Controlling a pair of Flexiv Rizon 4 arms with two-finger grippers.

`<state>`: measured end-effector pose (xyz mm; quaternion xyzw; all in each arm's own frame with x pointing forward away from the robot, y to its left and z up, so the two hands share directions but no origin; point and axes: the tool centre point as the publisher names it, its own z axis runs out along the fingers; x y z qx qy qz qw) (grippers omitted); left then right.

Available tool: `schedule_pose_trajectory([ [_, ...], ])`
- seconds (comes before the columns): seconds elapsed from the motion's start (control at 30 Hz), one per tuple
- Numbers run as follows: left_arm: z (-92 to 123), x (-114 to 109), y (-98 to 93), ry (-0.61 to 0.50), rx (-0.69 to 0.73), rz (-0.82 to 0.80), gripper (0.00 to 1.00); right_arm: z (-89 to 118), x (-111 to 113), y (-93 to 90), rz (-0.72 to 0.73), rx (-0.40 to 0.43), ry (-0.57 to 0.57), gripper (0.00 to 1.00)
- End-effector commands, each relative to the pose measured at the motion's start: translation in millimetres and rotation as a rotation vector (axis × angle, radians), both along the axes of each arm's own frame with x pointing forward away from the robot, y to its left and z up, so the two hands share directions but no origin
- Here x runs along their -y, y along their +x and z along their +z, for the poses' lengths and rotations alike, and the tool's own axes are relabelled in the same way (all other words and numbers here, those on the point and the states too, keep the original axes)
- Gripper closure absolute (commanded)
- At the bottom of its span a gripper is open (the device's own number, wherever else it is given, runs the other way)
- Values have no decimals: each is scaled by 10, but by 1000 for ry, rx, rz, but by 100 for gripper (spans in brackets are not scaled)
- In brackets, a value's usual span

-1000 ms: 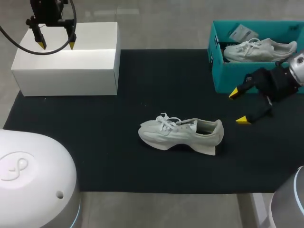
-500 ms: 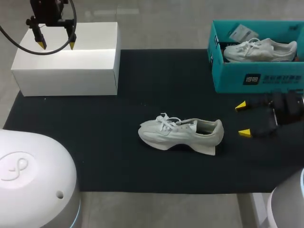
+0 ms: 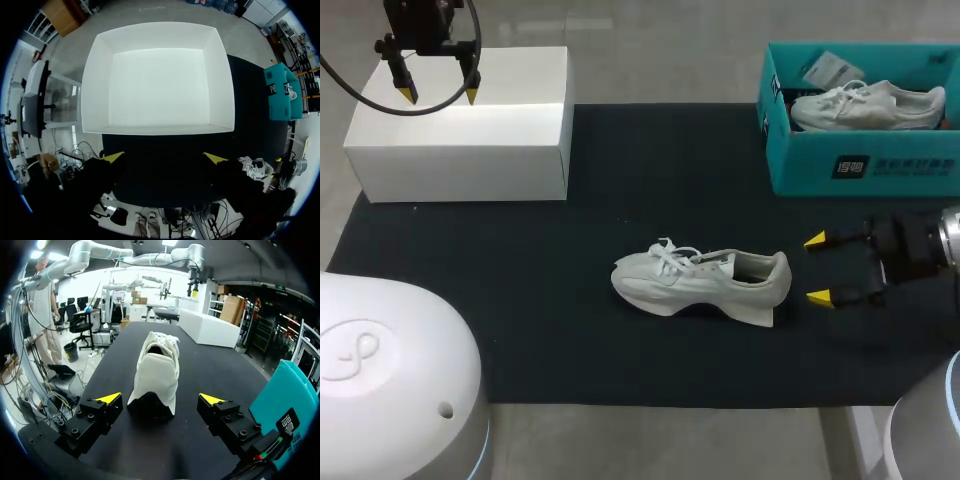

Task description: Take the shoe out of the shoebox, open the shoe tongue, remove and reinsert the insole, then place the shoe into the shoebox

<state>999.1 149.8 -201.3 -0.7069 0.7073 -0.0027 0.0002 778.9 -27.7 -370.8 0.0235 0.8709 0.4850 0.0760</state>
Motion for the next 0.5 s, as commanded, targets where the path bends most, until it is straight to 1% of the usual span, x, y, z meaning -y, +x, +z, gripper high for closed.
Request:
schedule_pose_trajectory([
  [0.03,6,0,2,2,-2,0,0,-132,-81,-14,-12,-5,-14,0],
  [0.17,6,0,2,2,-2,0,0,-295,-93,-1,-41,-15,-15,0],
  [0.3,6,0,2,2,-2,0,0,-442,-139,53,-53,-20,-4,0],
  [0.5,6,0,2,2,-2,0,0,-552,-270,176,-33,-31,14,0],
])
